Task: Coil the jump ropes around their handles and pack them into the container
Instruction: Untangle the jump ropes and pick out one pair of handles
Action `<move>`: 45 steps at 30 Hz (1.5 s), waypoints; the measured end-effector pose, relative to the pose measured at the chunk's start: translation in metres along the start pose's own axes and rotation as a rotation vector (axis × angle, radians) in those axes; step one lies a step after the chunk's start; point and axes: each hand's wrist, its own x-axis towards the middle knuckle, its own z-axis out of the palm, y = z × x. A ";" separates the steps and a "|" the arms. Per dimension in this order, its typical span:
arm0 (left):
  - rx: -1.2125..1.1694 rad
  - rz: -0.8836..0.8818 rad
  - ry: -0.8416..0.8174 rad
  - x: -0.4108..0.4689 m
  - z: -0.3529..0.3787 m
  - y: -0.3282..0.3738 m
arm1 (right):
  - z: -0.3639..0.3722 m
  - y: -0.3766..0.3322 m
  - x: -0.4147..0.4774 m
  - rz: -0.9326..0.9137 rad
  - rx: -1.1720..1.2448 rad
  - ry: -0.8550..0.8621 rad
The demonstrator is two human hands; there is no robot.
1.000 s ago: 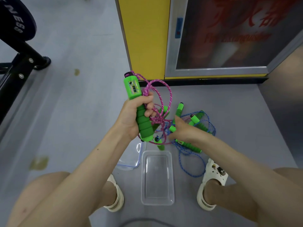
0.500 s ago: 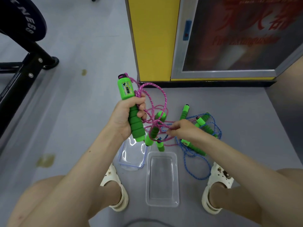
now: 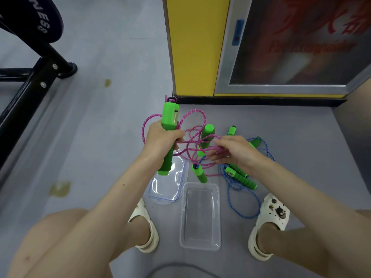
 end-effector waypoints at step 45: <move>-0.409 -0.016 -0.242 -0.007 0.008 0.010 | 0.003 0.009 0.008 -0.090 -0.195 0.110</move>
